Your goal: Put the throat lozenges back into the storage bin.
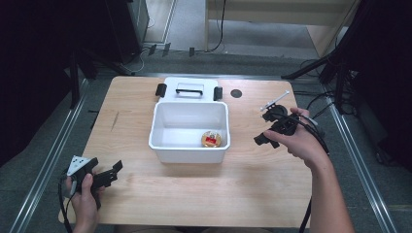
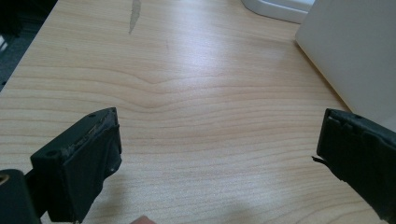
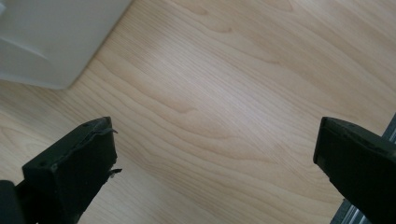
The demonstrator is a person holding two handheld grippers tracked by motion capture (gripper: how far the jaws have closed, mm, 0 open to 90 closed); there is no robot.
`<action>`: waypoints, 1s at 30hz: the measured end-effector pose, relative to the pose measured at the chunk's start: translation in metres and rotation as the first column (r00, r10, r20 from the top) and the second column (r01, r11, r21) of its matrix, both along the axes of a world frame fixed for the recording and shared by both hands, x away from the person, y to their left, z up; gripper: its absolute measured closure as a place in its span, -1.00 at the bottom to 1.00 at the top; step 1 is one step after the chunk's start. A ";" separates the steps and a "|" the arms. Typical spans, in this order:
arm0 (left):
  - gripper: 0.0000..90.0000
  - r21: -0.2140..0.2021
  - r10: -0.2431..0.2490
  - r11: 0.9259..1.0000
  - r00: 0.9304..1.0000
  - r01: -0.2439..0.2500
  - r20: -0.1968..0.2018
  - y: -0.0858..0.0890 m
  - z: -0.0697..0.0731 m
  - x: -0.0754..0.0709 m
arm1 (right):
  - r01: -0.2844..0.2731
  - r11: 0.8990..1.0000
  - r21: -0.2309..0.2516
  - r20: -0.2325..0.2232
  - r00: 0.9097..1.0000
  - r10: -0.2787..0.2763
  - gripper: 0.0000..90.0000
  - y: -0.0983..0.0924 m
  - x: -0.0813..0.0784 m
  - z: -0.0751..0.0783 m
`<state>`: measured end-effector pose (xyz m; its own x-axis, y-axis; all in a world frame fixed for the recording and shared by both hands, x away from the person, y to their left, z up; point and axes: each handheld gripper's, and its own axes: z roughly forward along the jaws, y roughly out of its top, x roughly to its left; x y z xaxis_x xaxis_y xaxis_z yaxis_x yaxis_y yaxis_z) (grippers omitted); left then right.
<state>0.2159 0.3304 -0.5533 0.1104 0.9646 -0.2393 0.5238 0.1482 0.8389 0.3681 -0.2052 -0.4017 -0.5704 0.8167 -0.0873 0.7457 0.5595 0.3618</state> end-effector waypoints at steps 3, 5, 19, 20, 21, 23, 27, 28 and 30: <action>-0.99 0.002 -0.001 1.000 1.000 0.001 0.000 0.000 0.000 0.000 | 0.032 0.999 0.004 -0.008 0.999 -0.032 -1.00 -0.011 -0.002 -0.008; -0.99 0.002 -0.001 1.000 1.000 0.001 0.000 0.000 0.000 0.000 | 0.042 0.999 0.008 -0.010 0.999 -0.042 -1.00 -0.018 -0.004 -0.013; -0.99 0.005 -0.002 1.000 1.000 0.002 -0.001 0.000 0.000 0.000 | 0.154 0.987 0.051 -0.010 0.988 -0.153 -1.00 -0.063 -0.027 -0.050; -0.99 0.005 -0.002 1.000 1.000 0.002 -0.002 0.000 0.000 0.000 | 0.159 0.986 0.055 -0.009 0.987 -0.159 -1.00 -0.066 -0.029 -0.054; -0.99 0.004 -0.002 1.000 1.000 0.002 -0.002 0.000 0.000 0.000 | 0.164 0.985 0.060 -0.007 0.987 -0.164 -1.00 -0.070 -0.031 -0.058; -0.99 0.004 -0.002 1.000 1.000 0.002 -0.002 0.000 0.000 0.000 | 0.183 0.981 0.068 -0.001 0.983 -0.183 -1.00 -0.074 -0.035 -0.062; -0.99 0.005 -0.002 1.000 1.000 0.002 -0.001 0.000 0.000 0.000 | 0.214 0.972 0.094 0.026 0.976 -0.217 -1.00 -0.085 -0.044 -0.071; -0.99 0.005 -0.002 1.000 1.000 0.002 -0.001 0.000 0.000 0.000 | 0.215 0.972 0.095 0.032 0.975 -0.219 -1.00 -0.087 -0.045 -0.073; -0.99 0.005 -0.002 1.000 1.000 0.002 -0.001 0.000 0.000 0.000 | 0.232 0.967 0.105 0.046 0.970 -0.238 -1.00 -0.090 -0.050 -0.078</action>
